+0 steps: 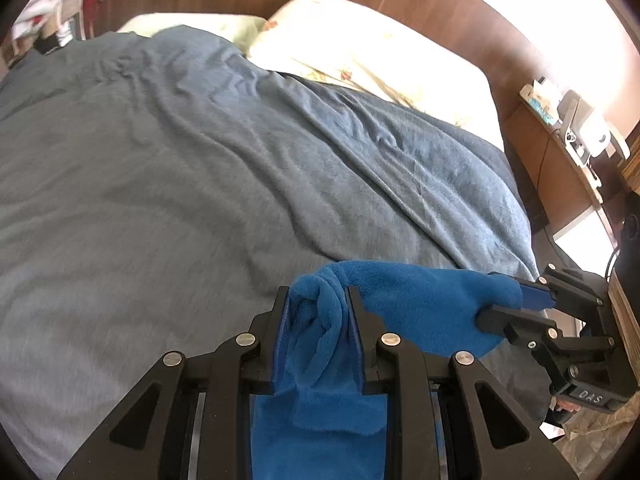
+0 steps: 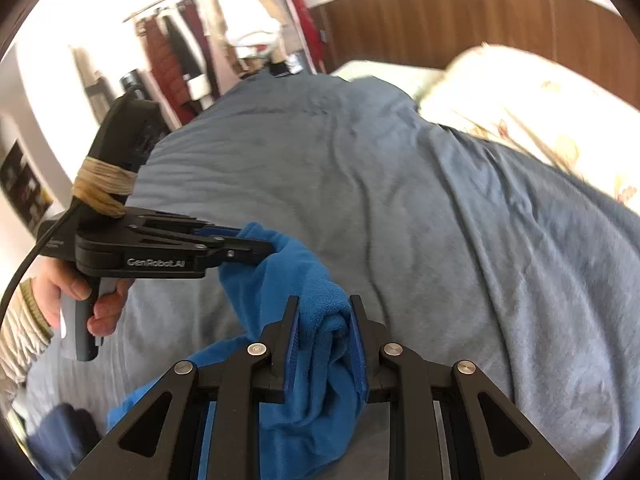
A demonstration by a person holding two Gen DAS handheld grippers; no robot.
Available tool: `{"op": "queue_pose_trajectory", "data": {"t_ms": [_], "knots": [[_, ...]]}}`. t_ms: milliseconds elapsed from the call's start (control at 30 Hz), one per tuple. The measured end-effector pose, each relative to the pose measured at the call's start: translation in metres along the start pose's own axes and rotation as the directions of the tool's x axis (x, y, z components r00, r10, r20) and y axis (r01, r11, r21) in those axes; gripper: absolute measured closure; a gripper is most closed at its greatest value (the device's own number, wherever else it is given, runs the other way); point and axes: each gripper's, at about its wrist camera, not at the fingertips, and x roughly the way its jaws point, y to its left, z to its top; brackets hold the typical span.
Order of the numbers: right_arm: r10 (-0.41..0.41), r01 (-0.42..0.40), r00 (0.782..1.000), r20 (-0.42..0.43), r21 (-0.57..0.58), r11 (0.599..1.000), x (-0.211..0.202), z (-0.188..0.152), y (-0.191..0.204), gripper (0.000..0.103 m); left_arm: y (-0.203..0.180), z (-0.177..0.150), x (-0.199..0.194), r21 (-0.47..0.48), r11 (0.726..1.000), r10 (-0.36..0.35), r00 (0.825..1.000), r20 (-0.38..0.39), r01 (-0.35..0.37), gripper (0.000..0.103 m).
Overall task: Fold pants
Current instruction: 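Grasp the folded pants edge with the left gripper while the right gripper pinches beside it, then lift the folded blue pants with both grippers and carry toward the navy garment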
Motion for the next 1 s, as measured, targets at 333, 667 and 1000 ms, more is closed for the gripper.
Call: {"op": "queue_pose_trajectory", "data": {"t_ms": [333, 667, 1000], "knots": [[0.053, -0.047, 0.998, 0.030, -0.171, 0.984, -0.037, -0.027, 0.088, 0.080, 0.005, -0.073, -0.071, -0.042, 0.997, 0.070, 0.996, 0.050, -0.068, 0.078], [0.139, -0.136, 0.990, -0.012, -0.309, 0.941, -0.048, -0.067, 0.160, 0.080, 0.019, -0.157, -0.108, -0.111, 0.986, 0.130, 0.991, 0.015, -0.127, 0.078], [0.184, -0.223, 0.974, -0.130, -0.418, 0.881, -0.035, -0.123, 0.213, 0.080, 0.031, -0.223, -0.118, -0.144, 0.974, 0.172, 0.984, -0.046, -0.176, 0.080]]}}
